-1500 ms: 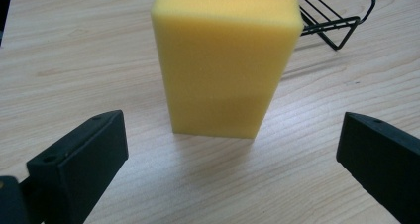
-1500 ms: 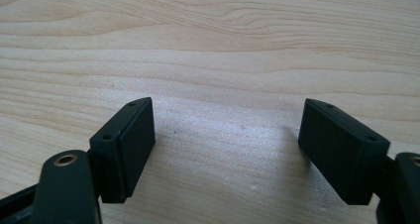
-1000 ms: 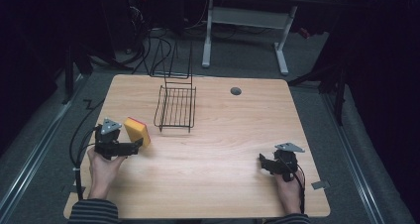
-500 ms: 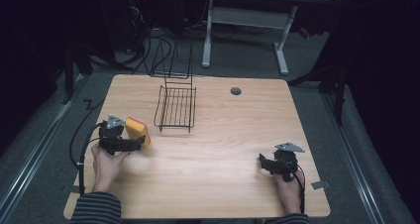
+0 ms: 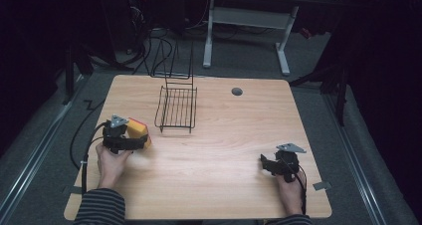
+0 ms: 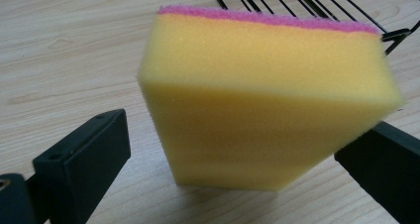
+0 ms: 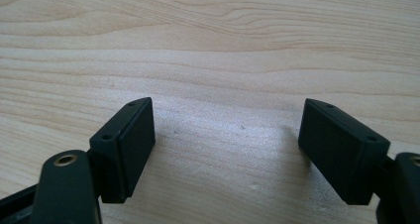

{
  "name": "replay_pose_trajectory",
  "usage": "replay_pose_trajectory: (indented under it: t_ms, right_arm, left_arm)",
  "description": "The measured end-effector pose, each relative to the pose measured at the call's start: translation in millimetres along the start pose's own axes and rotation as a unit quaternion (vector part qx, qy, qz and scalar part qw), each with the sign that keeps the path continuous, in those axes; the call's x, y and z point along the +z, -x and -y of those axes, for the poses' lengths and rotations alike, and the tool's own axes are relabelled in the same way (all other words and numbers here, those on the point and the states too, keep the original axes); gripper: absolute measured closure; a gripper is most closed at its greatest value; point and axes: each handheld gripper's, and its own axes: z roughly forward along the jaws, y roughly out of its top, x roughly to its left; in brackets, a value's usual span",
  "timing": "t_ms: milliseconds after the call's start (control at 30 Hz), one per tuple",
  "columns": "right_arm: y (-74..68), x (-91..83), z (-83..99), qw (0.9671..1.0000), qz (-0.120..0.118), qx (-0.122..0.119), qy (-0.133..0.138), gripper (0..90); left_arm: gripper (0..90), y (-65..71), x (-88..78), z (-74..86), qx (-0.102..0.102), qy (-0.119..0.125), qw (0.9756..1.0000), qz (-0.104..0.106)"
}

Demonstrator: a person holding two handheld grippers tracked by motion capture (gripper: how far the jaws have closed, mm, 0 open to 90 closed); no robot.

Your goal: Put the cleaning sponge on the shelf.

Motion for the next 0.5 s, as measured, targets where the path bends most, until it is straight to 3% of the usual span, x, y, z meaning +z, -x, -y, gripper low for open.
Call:
replay_pose_trajectory:
  t_ms: [500]
  right_arm:
    - [0.0,0.0,0.0,1.0,0.0,0.0,0.0,22.3]
  left_arm:
    - [17.3,0.6,7.0,1.2,0.003,0.005,1.0,0.007]
